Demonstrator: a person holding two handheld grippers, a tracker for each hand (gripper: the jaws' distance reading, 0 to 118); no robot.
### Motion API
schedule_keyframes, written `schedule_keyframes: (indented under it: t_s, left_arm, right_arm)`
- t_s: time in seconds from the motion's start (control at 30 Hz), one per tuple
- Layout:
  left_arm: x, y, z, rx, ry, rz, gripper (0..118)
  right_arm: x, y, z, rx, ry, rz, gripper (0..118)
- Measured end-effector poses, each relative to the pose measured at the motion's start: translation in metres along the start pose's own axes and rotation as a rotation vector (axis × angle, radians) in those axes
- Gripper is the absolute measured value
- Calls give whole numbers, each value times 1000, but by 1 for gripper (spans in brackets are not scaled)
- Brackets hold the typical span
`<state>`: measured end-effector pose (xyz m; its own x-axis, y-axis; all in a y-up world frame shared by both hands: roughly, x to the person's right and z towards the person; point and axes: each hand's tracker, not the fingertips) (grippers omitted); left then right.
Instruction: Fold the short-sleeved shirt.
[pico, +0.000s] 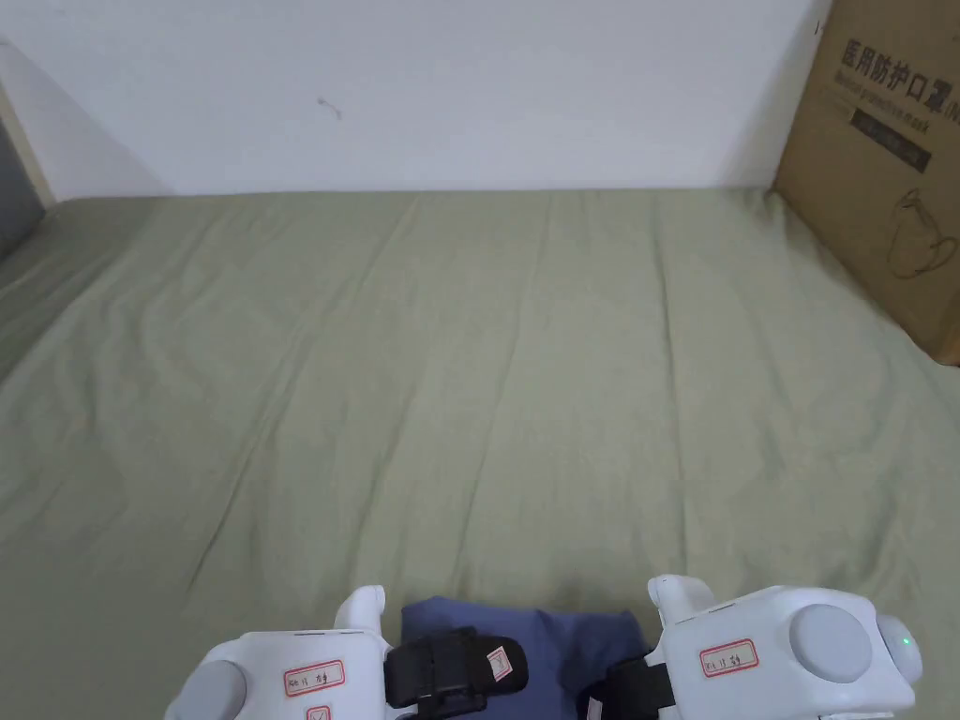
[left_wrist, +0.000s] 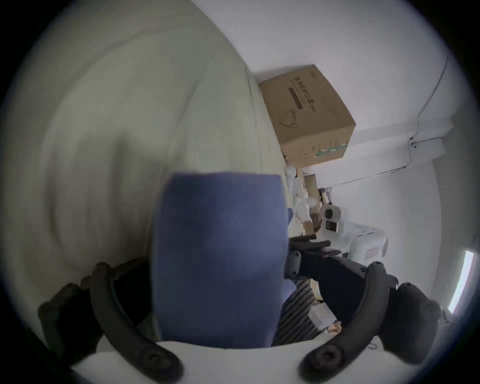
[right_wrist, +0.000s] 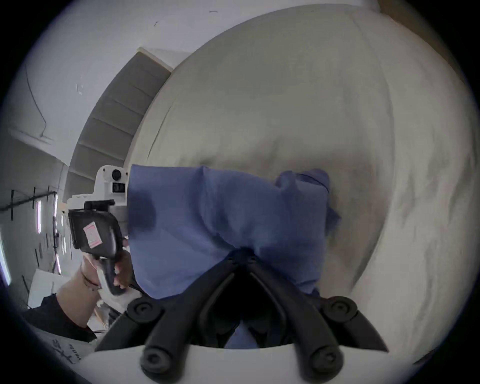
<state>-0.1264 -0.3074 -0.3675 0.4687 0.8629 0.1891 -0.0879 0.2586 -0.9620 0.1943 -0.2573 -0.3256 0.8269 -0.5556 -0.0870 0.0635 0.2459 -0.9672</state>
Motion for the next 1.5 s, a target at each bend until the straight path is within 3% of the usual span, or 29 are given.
schedule_keyframes:
  t_s: [0.03,0.1,0.13,0.17,0.2,0.33,0.43,0.57,0.7,0.83,0.93,1.0,1.07,1.1,1.23,1.37,1.4,1.43,1.47,1.5]
  left_arm:
    - [-3,-1,1,19,-5,30,110]
    - [-4,0,15,72,99,36,33]
    - [-9,-2,16,42,186,7,31]
    - [-13,-4,16,29,118,30,31]
    - [-15,-4,22,55,41,78,31]
    - [-1,3,43,62,-25,11,31]
    - [8,12,80,85,-49,-29,31]
    - [-1,39,158,122,104,-54,31]
    - [-2,73,246,140,386,-132,31]
    - [-6,99,311,130,606,-114,31]
    - [-19,116,334,115,849,-181,32]
    - [-21,120,339,119,1004,-213,55]
    - [-22,123,342,125,1195,-248,106]
    - [-22,123,344,136,1272,-265,118]
    - [-11,118,338,201,1360,-351,115]
    - [22,92,303,249,1209,-445,113]
    - [39,79,287,240,1153,-459,106]
    - [52,70,269,221,1072,-477,89]
    - [63,62,253,219,1000,-493,49]
    - [77,52,233,245,952,-514,16]
  right_arm:
    - [2,-1,0,4,9,-4,0]
    - [5,-2,1,11,24,-16,0]
    - [6,-3,2,19,54,-30,0]
    - [5,-4,3,21,105,-53,0]
    - [3,-5,4,19,78,-45,0]
    - [-7,-6,23,63,122,-12,0]
    - [-21,-5,48,122,139,27,0]
    - [-36,-4,84,204,138,79,0]
    - [-43,-4,99,255,34,161,0]
    - [-38,-5,97,256,5,146,0]
    - [-36,-7,95,250,-3,127,0]
    - [-36,-7,93,243,-20,120,0]
    - [-36,-7,92,240,-33,122,0]
    - [-37,-7,92,242,-43,126,0]
    - [-40,-4,98,273,-74,141,0]
    - [-48,0,109,314,-102,182,0]
    - [-51,1,113,322,-111,197,0]
    - [-53,2,117,330,-118,210,0]
    - [-56,3,120,333,-125,219,0]
    - [-59,5,124,331,-135,224,0]
